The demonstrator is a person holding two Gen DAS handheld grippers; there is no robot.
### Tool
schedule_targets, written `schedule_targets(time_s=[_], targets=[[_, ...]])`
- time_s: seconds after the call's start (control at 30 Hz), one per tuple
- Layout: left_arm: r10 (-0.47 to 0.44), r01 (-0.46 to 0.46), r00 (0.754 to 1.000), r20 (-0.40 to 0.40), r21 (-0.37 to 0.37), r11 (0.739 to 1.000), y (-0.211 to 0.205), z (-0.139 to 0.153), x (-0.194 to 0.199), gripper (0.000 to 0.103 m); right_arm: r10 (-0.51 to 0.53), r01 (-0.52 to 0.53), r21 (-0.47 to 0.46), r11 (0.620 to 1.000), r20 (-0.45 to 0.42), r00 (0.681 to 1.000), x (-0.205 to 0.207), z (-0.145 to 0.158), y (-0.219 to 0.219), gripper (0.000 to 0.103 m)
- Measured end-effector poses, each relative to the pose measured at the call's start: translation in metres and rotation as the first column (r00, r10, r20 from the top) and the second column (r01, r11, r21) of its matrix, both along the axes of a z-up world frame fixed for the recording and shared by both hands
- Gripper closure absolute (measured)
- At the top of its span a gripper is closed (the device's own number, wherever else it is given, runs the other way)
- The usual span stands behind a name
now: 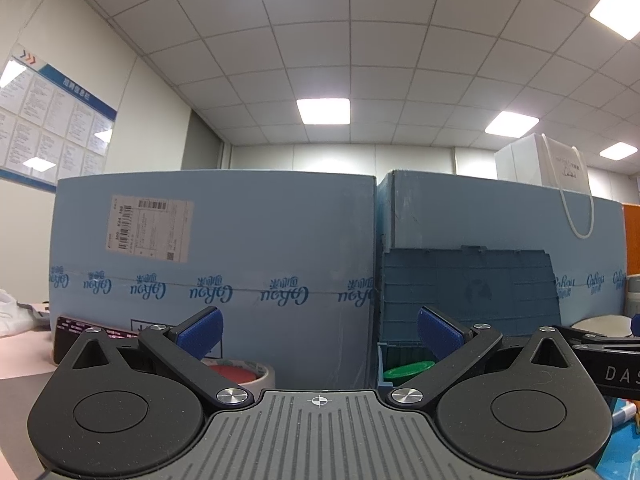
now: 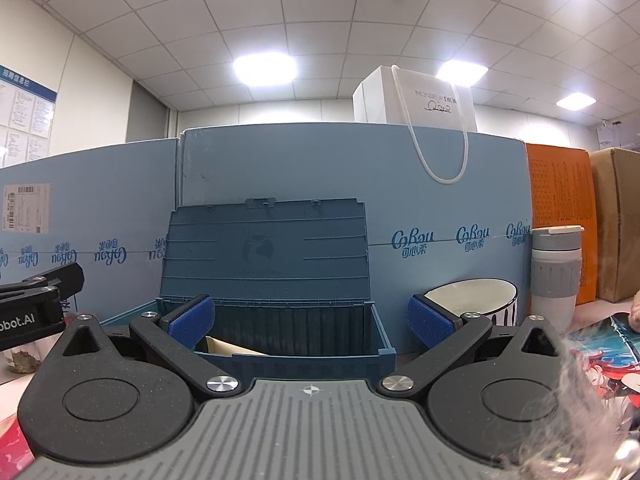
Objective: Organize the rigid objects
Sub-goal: 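Move the right gripper down toward the pens on the anime desk mat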
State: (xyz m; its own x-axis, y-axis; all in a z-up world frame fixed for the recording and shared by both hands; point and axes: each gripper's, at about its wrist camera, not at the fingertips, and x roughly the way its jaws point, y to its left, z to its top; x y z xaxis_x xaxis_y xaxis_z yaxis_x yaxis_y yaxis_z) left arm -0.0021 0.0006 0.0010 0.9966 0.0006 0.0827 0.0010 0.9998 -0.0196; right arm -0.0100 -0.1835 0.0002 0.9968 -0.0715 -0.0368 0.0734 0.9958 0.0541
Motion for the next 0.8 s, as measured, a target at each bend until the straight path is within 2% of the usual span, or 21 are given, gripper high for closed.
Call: schedule_targets(time_s=[0.13,0.43,0.67,0.8], targets=[[-0.008,0.008,1.000,0.023,-0.014,1.000,0.002,0.000,-0.004,0.000,-0.017,0.017,0.010,1.000,0.002,1.000,-0.002,0.000,-0.002,0.000],[-0.029,0.032,0.995,0.099,-0.030,0.999,0.006,0.003,-0.015,0.000,-0.097,0.095,0.030,0.995,0.078,0.992,-0.018,0.003,-0.005,0.000],[-0.114,0.129,0.986,0.122,-0.124,0.984,0.023,0.008,-0.020,0.000,-0.129,0.125,0.040,0.991,0.137,0.982,-0.036,0.018,-0.011,0.000],[-0.167,0.183,0.978,0.123,-0.134,0.974,0.024,0.012,-0.021,0.000,-0.125,0.122,0.034,0.992,0.147,0.981,-0.049,0.031,-0.011,0.000]])
